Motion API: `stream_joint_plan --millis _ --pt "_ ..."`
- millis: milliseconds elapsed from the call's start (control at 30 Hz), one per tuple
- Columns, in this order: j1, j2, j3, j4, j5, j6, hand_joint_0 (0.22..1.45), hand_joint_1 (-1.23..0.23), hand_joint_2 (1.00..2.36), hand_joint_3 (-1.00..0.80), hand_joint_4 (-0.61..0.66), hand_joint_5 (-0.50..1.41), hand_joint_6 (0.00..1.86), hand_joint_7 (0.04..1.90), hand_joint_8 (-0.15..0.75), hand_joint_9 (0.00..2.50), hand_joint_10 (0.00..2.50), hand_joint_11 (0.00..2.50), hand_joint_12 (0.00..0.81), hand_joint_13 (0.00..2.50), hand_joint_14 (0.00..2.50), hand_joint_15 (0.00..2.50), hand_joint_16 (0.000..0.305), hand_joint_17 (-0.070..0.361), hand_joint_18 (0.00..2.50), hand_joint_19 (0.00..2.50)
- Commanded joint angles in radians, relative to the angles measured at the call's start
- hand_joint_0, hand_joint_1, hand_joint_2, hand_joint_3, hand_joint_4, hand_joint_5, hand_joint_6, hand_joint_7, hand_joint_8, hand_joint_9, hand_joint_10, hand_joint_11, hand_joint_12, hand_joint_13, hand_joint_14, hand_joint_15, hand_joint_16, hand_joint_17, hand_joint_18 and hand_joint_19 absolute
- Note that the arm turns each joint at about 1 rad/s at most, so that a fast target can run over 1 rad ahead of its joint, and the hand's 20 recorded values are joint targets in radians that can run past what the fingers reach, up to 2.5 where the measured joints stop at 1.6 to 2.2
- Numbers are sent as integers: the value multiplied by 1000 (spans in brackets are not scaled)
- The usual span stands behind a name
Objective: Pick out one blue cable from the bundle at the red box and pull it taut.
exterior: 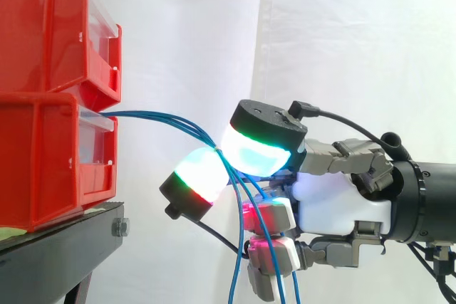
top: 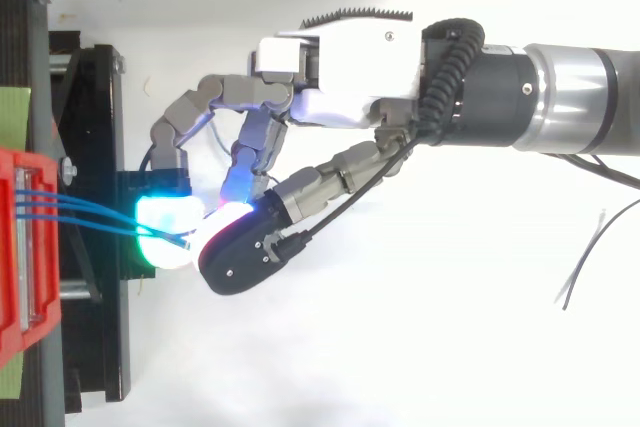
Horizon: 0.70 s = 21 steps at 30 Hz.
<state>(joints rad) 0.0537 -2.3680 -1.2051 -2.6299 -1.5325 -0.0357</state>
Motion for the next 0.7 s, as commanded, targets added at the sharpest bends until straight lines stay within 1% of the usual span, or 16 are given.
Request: stream_joint_plan --millis 0,133,167,233,267,367,433,467,600,667 --pt "0 1 1 -1 0 0 589 -582 1014 -163 89 -181 868 819 306 1264 21 912 395 1229 23 736 50 113 904 876" --pt "-2 0 1 -1 0 0 591 -599 1016 -134 89 -181 869 807 303 1263 24 916 395 1232 23 741 50 112 905 865" --pt "0 0 -1 -1 0 0 595 -665 1018 -116 92 -182 870 814 300 1261 25 923 386 1231 24 744 49 110 902 862" --pt "0 0 -1 -1 0 -1 611 -725 1021 -112 76 -185 875 826 286 1244 28 953 369 1214 25 763 46 104 893 887" --pt "0 0 -1 -1 -2 -1 626 -763 1023 -128 59 -188 877 819 274 1227 27 970 363 1206 26 757 45 100 892 890" --pt "0 0 -1 1 -2 -1 652 -817 1022 -181 28 -190 884 801 271 1223 26 977 353 1192 26 749 44 100 898 876" --pt "0 0 -1 1 -2 -1 677 -867 1023 -187 3 -192 929 776 270 1251 27 1038 347 1187 27 749 44 99 901 859" --pt "0 0 1 1 -2 -1 700 -890 1022 -213 -5 -190 955 846 277 1285 28 1060 349 1204 27 744 44 98 915 847" --pt "0 0 -1 -1 -2 -3 766 -930 1016 -298 -56 -169 977 930 282 1389 27 1140 346 1238 27 748 45 101 964 828" --pt "0 0 -1 1 -2 -3 788 -929 1010 -392 -71 -159 978 933 279 1448 28 1160 343 1268 27 757 45 102 992 826"
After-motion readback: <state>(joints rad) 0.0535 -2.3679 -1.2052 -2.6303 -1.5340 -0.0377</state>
